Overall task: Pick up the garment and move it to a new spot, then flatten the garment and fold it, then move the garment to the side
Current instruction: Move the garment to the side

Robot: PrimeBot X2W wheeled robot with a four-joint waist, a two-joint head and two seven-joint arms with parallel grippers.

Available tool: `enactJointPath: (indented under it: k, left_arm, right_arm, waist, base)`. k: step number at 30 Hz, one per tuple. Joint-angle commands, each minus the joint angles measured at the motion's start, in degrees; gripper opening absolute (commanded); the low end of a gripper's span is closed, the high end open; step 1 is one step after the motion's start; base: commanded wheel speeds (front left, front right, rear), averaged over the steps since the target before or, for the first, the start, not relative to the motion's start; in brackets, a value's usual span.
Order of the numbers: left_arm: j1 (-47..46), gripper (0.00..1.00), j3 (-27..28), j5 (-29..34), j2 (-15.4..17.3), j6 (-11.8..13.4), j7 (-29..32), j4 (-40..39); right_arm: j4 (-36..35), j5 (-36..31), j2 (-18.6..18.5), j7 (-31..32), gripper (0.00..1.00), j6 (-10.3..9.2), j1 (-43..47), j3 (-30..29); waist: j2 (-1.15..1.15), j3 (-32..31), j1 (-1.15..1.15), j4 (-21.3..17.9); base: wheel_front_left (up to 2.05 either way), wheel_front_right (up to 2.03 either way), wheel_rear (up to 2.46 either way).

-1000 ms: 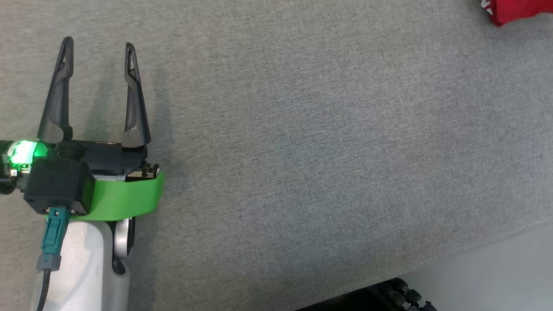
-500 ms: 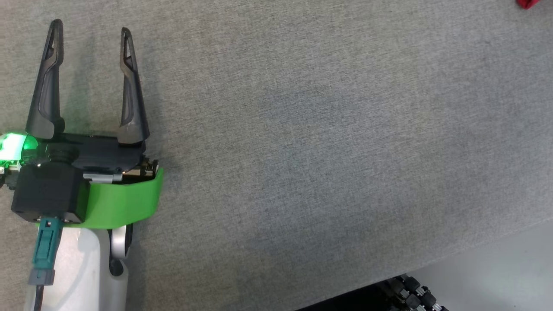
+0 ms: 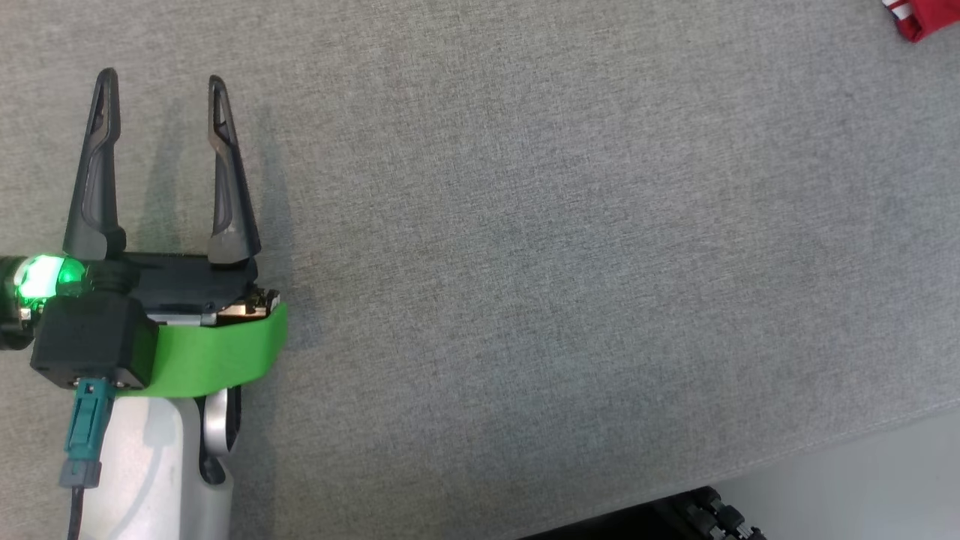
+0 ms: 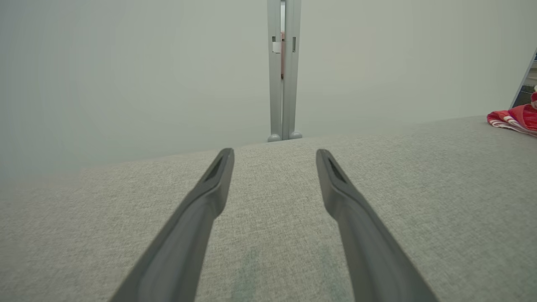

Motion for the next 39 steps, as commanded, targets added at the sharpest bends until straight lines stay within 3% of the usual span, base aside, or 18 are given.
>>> enactJointPath:
  k: [1, 6, 14, 23, 39]
  left_arm:
    - [1.14, 1.0, 0.43, -0.46, 0.04, 0.25, -0.54, 0.47]
    - [3.48, 1.0, 1.66, -2.6, -0.38, 0.62, -1.69, 2.52]
    - [8.96, 1.0, 3.96, -5.73, -0.96, 1.03, -2.61, 5.8]
    - [13.0, 1.0, 5.58, -8.07, -1.41, 0.14, -2.95, 10.34]
    - [17.23, 1.0, 7.83, -9.85, -3.26, -1.73, -2.96, 16.57]
  right_arm:
    - [-2.6, -0.97, 0.16, -0.14, 1.0, -0.11, 2.83, -2.06]
    - [-13.8, -5.92, 2.67, -0.16, 1.0, -0.11, 10.16, -11.82]
    - [-28.14, -15.11, 12.33, -0.17, 1.0, -0.11, 24.23, -21.27]
    - [-33.85, -18.37, 19.76, -0.18, 1.0, -0.11, 34.69, -22.4]
    - [-41.48, -21.74, 26.84, -0.18, 1.0, -0.1, 55.58, -30.24]
  waist:
    - [0.0, -4.28, -0.01, 0.95]
    - [0.0, -9.69, -0.01, 1.93]
    - [0.0, -17.03, -0.01, 3.37]
    - [0.0, -23.98, -0.01, 5.5]
    - [0.0, -31.47, -0.01, 7.22]
  base:
    - [0.0, 0.0, 0.0]
    - [0.0, 0.0, 0.0]
    - [0.0, 0.0, 0.0]
    - [0.0, 0.0, 0.0]
    - [0.0, 0.0, 0.0]
